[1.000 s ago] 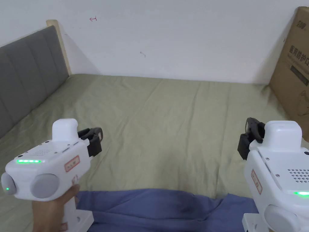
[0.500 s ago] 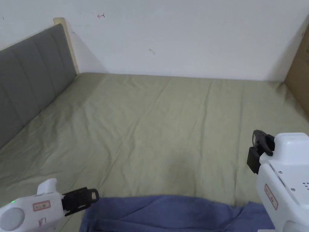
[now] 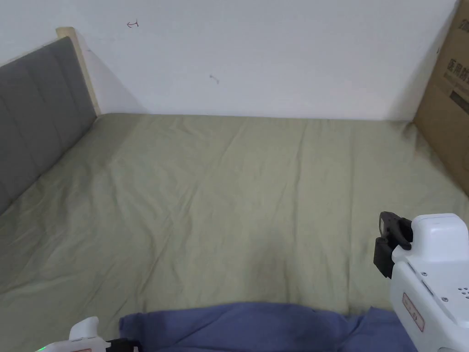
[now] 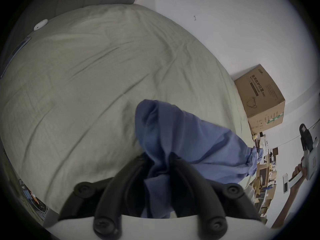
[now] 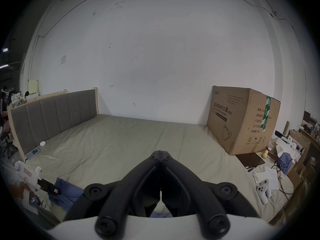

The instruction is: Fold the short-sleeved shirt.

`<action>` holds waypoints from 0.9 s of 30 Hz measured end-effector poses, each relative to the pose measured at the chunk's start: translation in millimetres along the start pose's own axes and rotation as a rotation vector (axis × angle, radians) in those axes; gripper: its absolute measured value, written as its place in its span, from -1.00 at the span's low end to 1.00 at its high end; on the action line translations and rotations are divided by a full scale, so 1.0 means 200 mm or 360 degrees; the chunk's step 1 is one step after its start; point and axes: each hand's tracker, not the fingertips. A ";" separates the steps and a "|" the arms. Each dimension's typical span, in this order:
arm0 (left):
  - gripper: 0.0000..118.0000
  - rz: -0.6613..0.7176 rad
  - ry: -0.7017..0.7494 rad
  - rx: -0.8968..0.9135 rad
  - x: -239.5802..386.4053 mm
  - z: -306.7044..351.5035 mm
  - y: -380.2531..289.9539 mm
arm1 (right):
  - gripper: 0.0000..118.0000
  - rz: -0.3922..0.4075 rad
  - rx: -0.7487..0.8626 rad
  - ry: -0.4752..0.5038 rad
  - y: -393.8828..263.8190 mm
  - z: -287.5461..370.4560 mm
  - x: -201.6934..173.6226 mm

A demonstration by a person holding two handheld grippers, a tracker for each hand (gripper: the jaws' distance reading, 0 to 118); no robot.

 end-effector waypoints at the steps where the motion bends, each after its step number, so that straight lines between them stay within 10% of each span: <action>1: -0.82 -0.0016 0.0018 0.0001 0.02 0.00 -0.01 | -1.00 -0.0001 0.0000 -0.0004 0.00 0.00 0.01; 27: -0.85 -0.0391 0.0283 0.0246 0.45 0.44 0.08 | -1.00 -0.0056 0.0063 0.0095 0.03 0.10 0.04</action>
